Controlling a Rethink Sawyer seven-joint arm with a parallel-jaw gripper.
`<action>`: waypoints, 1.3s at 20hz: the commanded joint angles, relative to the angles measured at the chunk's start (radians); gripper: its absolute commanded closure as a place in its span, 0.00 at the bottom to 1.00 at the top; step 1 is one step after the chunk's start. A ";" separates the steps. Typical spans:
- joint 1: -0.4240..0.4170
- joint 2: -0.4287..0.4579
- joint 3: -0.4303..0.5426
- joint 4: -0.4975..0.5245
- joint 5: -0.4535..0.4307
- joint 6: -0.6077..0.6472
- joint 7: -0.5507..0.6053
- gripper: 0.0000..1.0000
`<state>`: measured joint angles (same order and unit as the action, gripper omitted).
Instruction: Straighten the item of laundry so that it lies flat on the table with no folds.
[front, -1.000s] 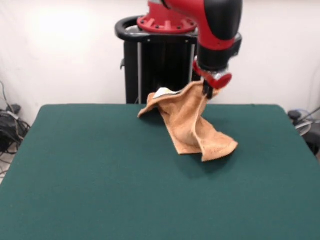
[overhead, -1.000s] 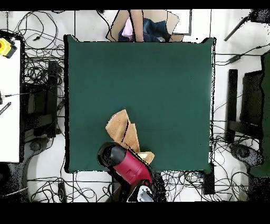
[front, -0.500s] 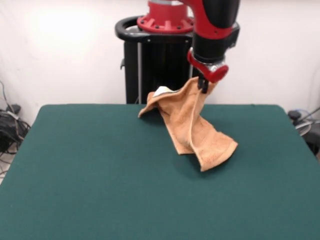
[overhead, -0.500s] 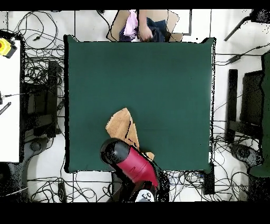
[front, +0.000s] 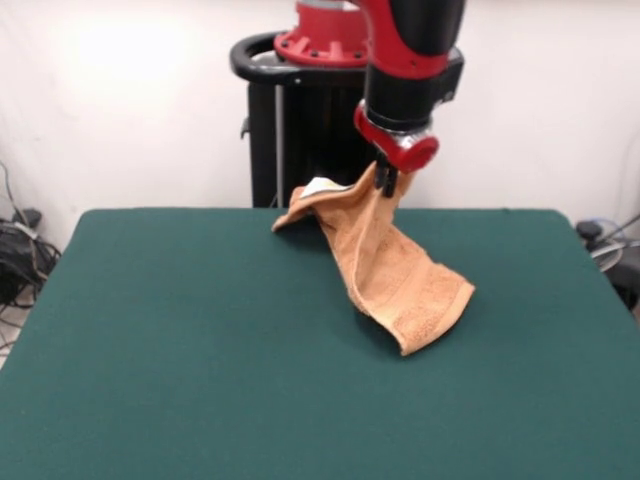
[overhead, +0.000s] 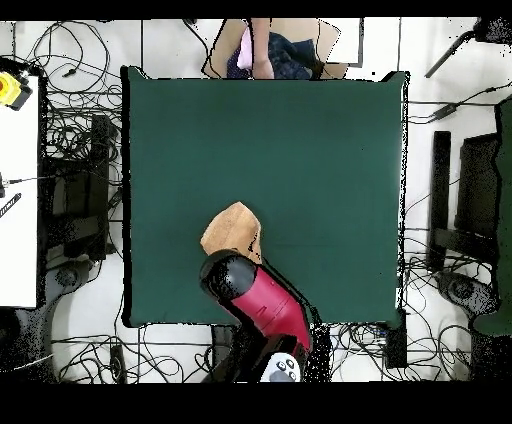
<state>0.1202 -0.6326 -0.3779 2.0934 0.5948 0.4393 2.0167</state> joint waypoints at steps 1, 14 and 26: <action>0.031 0.029 -0.021 -0.076 -0.024 -0.019 0.225 1.00; 0.017 0.056 -0.044 -0.148 -0.049 -0.031 0.168 1.00; -0.085 0.107 -0.016 -0.271 -0.148 -0.089 0.089 1.00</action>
<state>0.0760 -0.5867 -0.4270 1.9177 0.4987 0.4279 2.0167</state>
